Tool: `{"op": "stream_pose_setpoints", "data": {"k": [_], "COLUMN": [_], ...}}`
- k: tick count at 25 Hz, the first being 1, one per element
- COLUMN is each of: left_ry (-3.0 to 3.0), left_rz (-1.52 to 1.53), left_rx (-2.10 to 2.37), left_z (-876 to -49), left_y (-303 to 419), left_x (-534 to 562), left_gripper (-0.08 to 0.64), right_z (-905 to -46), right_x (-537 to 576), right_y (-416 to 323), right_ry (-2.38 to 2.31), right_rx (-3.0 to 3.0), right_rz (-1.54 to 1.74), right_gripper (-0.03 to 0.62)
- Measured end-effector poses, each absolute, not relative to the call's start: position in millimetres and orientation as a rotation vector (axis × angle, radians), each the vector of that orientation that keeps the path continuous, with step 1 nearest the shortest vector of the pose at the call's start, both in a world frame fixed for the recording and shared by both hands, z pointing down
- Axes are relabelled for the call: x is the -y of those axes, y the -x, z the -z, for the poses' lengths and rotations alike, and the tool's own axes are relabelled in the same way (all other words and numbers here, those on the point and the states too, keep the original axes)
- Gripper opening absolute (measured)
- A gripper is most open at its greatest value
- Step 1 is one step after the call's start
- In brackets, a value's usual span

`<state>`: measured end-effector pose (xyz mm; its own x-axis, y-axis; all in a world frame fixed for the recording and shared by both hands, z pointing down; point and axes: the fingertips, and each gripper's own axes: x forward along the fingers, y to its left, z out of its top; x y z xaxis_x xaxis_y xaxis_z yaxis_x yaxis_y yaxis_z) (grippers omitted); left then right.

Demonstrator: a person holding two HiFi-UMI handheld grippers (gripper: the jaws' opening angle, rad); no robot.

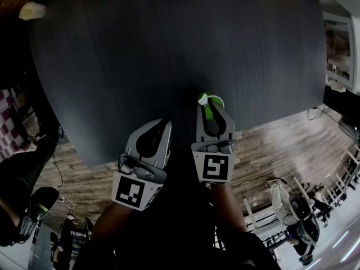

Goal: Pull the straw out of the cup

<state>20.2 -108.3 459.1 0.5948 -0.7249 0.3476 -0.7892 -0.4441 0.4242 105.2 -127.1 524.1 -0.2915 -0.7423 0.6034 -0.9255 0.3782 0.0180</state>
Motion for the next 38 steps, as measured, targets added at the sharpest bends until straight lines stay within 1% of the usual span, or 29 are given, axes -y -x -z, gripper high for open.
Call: {"op": "stream_pose_setpoints", "data": {"k": [17,38], "left_ry": [-2.270,-2.271], "left_rz": [-0.144,-0.139], "left_rx": [1.200,1.206], "left_z": [-458.4,-457.2], "left_y": [-14.4,-19.4], "left_x": [108.1,105.3], "left_gripper": [0.005,0.005], "right_z": [-520.9,-516.2], "right_x": [128.6,127.9], "right_y": [-106.1,-114.5], "right_ry": [-1.467,-1.509], "right_rx": [2.108,2.116], "right_rz": [-0.445,-0.454], "right_gripper": [0.044,0.043]}}
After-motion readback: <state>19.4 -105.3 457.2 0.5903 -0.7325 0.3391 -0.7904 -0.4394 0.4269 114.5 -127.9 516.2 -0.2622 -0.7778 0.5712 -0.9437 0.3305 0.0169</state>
